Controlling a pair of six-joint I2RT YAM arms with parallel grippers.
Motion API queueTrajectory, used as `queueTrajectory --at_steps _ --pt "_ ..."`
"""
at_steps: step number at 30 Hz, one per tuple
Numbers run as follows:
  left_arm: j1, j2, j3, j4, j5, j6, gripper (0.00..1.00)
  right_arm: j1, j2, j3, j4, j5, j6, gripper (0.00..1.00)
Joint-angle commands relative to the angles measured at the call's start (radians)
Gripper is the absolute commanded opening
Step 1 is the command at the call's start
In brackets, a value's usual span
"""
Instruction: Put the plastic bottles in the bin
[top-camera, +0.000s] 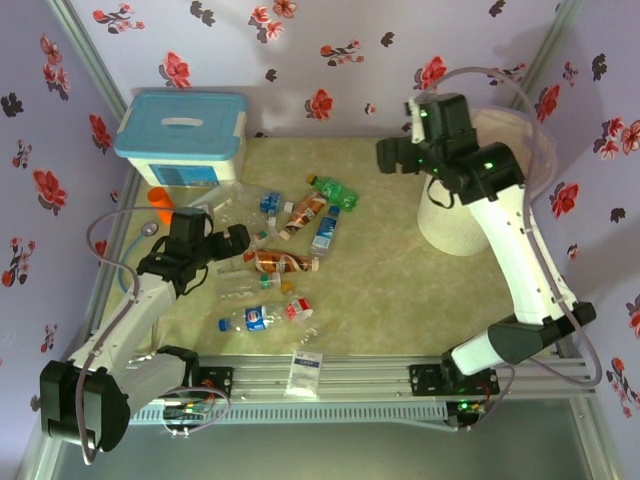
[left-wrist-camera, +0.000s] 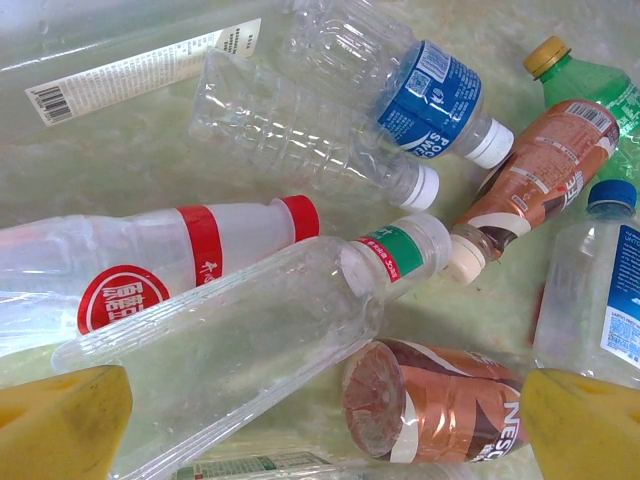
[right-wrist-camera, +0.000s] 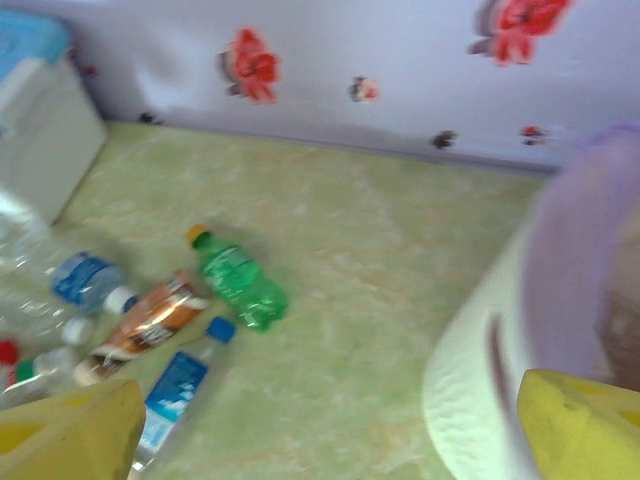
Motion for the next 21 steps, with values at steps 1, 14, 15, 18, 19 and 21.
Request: queueTrajectory --at_steps 1,14,15,18,19,21 --pt "-0.005 0.003 0.030 -0.007 -0.015 0.022 1.00 0.080 0.084 0.032 -0.006 0.049 -0.002 0.96" --pt "-0.004 -0.013 0.017 -0.018 -0.018 0.037 1.00 0.248 0.375 -0.180 0.063 0.066 0.426 0.99" --pt "-0.004 -0.016 0.013 -0.015 -0.020 0.037 1.00 0.255 0.388 -0.191 0.078 0.066 0.442 0.99" --pt "-0.003 -0.013 0.007 -0.014 -0.020 0.036 1.00 0.276 0.443 -0.188 0.090 0.060 0.476 0.99" --pt "-0.003 -0.010 0.005 -0.011 -0.020 0.033 1.00 0.281 0.461 -0.196 0.098 0.051 0.488 0.99" --pt "-0.003 -0.008 0.000 -0.004 -0.018 0.029 1.00 0.286 0.488 -0.218 0.129 0.022 0.513 0.99"
